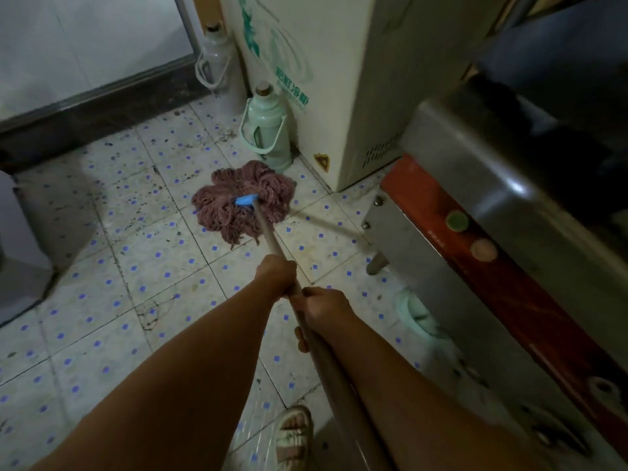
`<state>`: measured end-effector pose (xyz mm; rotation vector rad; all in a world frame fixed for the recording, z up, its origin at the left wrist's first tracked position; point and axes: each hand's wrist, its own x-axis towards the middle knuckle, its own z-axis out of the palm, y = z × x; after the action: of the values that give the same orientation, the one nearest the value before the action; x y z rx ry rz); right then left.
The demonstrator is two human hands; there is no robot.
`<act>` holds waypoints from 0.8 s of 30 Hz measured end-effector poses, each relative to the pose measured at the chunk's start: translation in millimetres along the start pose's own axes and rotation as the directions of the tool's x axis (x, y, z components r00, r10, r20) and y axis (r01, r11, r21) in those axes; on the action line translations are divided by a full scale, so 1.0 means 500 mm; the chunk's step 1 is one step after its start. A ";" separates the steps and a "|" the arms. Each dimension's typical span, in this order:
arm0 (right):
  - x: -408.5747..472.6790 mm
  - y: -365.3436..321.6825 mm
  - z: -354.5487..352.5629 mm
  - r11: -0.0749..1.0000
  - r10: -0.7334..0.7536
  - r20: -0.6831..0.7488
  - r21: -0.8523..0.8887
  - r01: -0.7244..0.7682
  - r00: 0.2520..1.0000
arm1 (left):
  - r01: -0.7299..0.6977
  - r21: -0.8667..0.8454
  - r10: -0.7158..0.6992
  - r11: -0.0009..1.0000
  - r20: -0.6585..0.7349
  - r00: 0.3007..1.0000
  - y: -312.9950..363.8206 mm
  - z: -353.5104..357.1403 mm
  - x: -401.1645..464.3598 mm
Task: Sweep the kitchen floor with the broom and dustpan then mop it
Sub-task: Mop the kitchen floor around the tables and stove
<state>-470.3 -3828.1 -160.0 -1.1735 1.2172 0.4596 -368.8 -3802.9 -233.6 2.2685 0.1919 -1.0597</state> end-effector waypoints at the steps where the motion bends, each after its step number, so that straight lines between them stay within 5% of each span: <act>1: -0.015 0.032 -0.012 1.000 -0.014 0.007 0.006 0.014 1.000 | 0.000 0.018 0.000 1.000 0.003 1.000 -0.014 0.019 -0.025; 7: -0.145 0.228 -0.098 0.996 -0.069 -0.005 0.054 0.069 0.998 | -0.018 0.099 0.013 0.995 0.046 0.999 -0.112 0.144 -0.197; 16: -0.336 0.515 -0.191 0.985 -0.146 -0.075 -0.108 0.137 0.986 | -0.062 0.200 0.039 0.978 0.121 0.992 -0.281 0.304 -0.462; 24: -0.359 0.550 -0.165 0.994 -0.108 -0.111 0.003 0.109 0.988 | -0.068 0.210 0.041 0.975 0.131 0.991 -0.309 0.295 -0.504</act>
<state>-794.1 -3740.6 -113.8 -1.2641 1.2420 0.3106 -689.6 -3735.7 -193.5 2.3706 -0.0388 -1.2417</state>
